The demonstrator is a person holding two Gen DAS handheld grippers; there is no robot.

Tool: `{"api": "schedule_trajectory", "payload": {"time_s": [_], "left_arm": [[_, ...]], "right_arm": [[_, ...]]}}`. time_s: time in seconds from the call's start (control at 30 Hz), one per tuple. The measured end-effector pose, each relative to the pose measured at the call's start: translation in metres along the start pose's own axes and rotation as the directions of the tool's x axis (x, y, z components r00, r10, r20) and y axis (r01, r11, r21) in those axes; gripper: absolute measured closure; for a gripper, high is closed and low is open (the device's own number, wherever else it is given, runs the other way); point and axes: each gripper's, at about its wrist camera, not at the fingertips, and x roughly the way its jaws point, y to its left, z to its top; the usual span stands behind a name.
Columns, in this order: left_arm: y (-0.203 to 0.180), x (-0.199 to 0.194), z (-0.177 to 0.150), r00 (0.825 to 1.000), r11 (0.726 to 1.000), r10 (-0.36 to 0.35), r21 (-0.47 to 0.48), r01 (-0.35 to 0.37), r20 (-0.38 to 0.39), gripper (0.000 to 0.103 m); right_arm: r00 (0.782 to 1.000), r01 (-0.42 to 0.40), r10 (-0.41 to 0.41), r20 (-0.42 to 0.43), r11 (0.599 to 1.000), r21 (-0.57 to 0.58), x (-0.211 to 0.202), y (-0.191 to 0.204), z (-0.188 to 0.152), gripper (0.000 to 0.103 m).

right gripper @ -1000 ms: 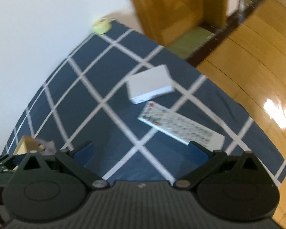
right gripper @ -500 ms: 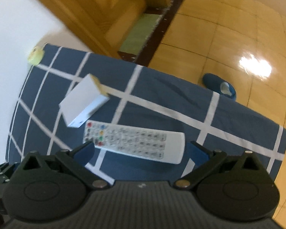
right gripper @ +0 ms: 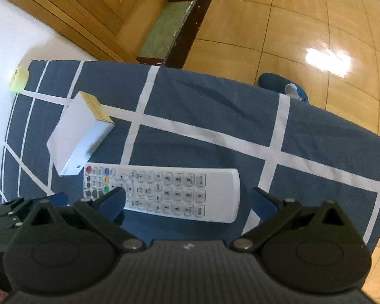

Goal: Organize objects
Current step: 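Move both tools toward the white TV remote beside the white box, then grasp the white TV remote with the right tool while the left tool grips it too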

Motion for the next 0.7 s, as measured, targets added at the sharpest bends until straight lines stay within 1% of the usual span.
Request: {"api": "schedule_trajectory", "payload": {"time_s": [0.2, 0.33, 0.7], "left_arm": [[-0.001, 0.009, 0.004, 1.0, 1.0, -0.015, -0.001, 0.015, -0.006, 0.0], [-0.001, 0.012, 0.005, 0.999, 0.999, -0.042, -0.005, 0.041, -0.01, 0.0], [-0.002, 0.015, 0.007, 0.998, 0.998, -0.06, -0.001, 0.06, -0.011, 0.0]], "right_arm": [[1.0, 0.011, -0.011, -0.003, 1.0, 0.001, 0.007, 0.002, 0.002, 0.0], [1.0, 0.014, -0.014, -0.003, 1.0, 0.003, 0.01, 0.003, 0.004, 0.0], [0.999, 0.032, -0.032, -0.002, 0.999, -0.013, 0.014, 0.008, 0.007, 0.002]]}}
